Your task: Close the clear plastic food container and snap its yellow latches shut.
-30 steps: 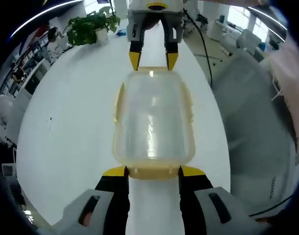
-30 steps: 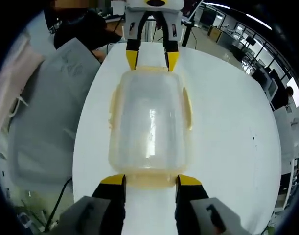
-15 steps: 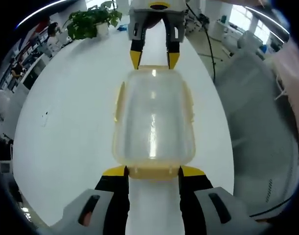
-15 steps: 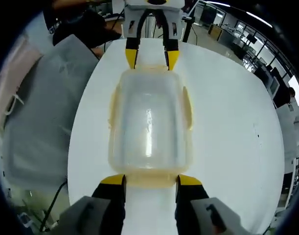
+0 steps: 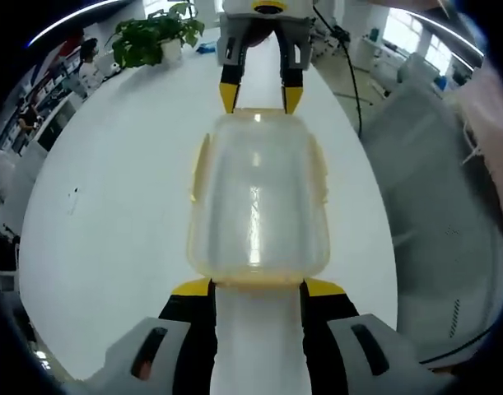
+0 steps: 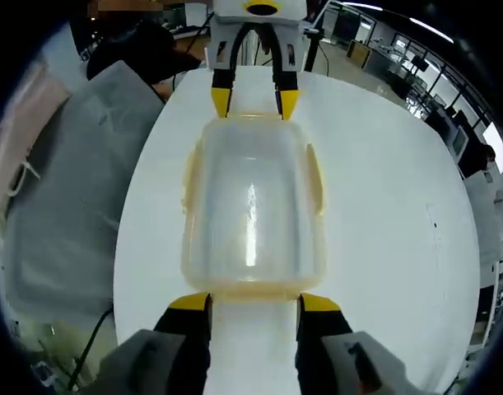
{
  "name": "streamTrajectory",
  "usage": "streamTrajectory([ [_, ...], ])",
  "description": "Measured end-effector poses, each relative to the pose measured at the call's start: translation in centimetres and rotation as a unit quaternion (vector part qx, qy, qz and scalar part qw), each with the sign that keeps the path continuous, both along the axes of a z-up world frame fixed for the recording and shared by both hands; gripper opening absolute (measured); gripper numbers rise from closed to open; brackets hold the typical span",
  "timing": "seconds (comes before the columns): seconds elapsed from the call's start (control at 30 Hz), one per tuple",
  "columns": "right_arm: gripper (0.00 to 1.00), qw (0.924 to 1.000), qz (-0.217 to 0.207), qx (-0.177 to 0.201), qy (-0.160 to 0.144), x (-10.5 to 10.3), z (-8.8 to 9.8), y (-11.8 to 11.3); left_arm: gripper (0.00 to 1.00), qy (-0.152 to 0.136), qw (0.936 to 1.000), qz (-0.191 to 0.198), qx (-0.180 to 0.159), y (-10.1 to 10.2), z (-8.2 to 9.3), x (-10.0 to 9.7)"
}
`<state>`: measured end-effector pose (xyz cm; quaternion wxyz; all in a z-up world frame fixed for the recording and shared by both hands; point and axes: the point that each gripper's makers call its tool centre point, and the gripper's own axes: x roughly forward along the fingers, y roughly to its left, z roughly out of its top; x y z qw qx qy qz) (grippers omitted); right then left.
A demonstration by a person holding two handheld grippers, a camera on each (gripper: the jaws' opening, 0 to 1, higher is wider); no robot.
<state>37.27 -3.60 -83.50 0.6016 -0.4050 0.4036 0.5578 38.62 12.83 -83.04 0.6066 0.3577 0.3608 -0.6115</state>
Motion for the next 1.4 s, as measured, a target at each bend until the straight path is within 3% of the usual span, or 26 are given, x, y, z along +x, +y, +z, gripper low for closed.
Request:
streamTrajectory([
  [0.1, 0.45, 0.9997, -0.022, 0.011, 0.005, -0.5, -0.4, -0.2, 0.39, 0.008, 0.9997, 0.023, 0.006, 0.7, -0.6, 0.1],
  [0.17, 0.46, 0.9992, -0.038, 0.012, 0.004, -0.7, -0.5, -0.7, 0.48, 0.008, 0.9996, 0.021, 0.014, 1.4, -1.0, -0.3],
  [0.27, 0.45, 0.9957, -0.086, 0.033, 0.010, -0.9, -0.1, -1.3, 0.51, 0.034, 0.9985, 0.040, 0.015, 2.1, -0.8, -1.4],
  [0.37, 0.44, 0.9891, -0.131, 0.067, 0.010, -0.8, 0.8, -1.4, 0.51, 0.043, 0.9953, 0.085, -0.019, 2.1, 0.3, -1.5],
  [0.47, 0.44, 0.9763, -0.180, 0.120, 0.016, -0.9, 1.9, -0.7, 0.51, 0.049, 0.9907, 0.117, -0.048, 2.0, 1.5, -1.4],
  [0.57, 0.44, 0.9704, -0.204, 0.128, 0.013, -0.8, 2.3, -0.7, 0.52, 0.038, 0.9866, 0.145, -0.063, 2.0, 2.2, -1.0],
  [0.67, 0.44, 0.9542, -0.254, 0.157, 0.020, -0.6, 2.9, -0.2, 0.51, 0.047, 0.9734, 0.194, -0.112, 1.0, 3.4, -0.8],
  [0.73, 0.44, 0.9386, -0.289, 0.185, 0.033, -0.5, 3.4, 0.4, 0.50, 0.054, 0.9656, 0.216, -0.135, 0.6, 3.9, -0.8],
  [0.8, 0.44, 0.9284, -0.311, 0.201, 0.034, -0.2, 3.7, 0.7, 0.47, 0.059, 0.9537, 0.253, -0.152, 0.4, 4.1, -0.4],
  [0.83, 0.44, 0.9248, -0.320, 0.203, 0.035, -0.1, 3.6, 0.8, 0.46, 0.062, 0.9455, 0.277, -0.159, 0.3, 4.1, -0.1],
  [0.9, 0.45, 0.9249, -0.325, 0.195, 0.030, 0.1, 3.3, 0.7, 0.44, 0.062, 0.9334, 0.307, -0.175, 0.0, 4.1, 0.4],
  [0.93, 0.44, 0.9249, -0.326, 0.194, 0.025, 0.2, 3.2, 0.7, 0.44, 0.063, 0.9315, 0.311, -0.178, -0.1, 4.1, 0.4],
  [1.0, 0.44, 0.9197, -0.340, 0.195, 0.025, 0.2, 3.0, 0.8, 0.45, 0.077, 0.9213, 0.334, -0.183, -0.3, 3.8, 0.4],
  [1.17, 0.44, 0.9078, -0.361, 0.210, 0.041, 0.1, 2.8, 1.3, 0.45, 0.076, 0.9161, 0.353, -0.174, -0.3, 3.0, 0.5],
  [1.3, 0.43, 0.9072, -0.366, 0.201, 0.048, 0.0, 2.1, 1.3, 0.44, 0.082, 0.9140, 0.363, -0.161, -0.3, 2.2, 0.5],
  [1.4, 0.43, 0.9024, -0.376, 0.203, 0.056, -0.1, 1.9, 1.4, 0.42, 0.093, 0.9080, 0.377, -0.157, -0.2, 1.6, 0.5],
])
